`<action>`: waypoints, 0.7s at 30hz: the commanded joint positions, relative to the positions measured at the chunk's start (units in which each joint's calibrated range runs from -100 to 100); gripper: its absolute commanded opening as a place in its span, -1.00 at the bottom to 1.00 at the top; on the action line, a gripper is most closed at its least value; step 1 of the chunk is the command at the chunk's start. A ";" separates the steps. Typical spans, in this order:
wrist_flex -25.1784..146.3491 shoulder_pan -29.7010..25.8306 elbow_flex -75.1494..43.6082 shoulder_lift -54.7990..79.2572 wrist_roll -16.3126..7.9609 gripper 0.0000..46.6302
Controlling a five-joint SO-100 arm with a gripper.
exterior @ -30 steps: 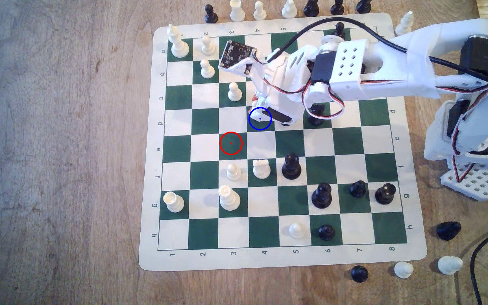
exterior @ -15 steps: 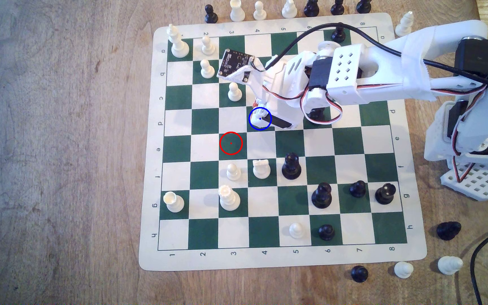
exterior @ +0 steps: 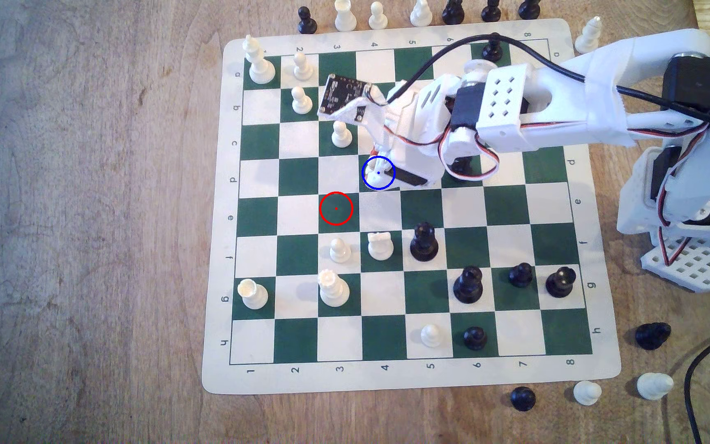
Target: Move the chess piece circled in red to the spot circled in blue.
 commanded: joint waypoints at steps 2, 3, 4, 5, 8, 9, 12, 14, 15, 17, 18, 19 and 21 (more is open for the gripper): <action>3.98 0.60 -0.83 -9.48 0.44 -0.47; 5.21 0.76 -0.83 -11.09 0.39 -0.46; 6.03 0.92 -0.92 -11.85 0.15 -0.45; 7.34 0.99 -1.11 -13.30 -0.05 -0.45; 11.03 0.99 -1.11 -16.61 -0.29 -0.43; 11.85 0.84 -1.11 -17.54 -0.49 -0.43; 14.30 0.05 0.71 -21.19 -1.17 -0.39; 14.63 -0.34 2.43 -23.48 -1.56 -0.35; 14.63 -0.41 3.34 -24.84 -1.86 -0.33; 15.29 -0.96 6.60 -29.85 -2.49 -0.26; 15.37 -1.35 8.50 -32.23 -2.69 -0.26; 15.37 -1.82 10.32 -34.44 -2.83 -0.26; 15.37 -3.70 16.84 -42.25 -3.22 -0.26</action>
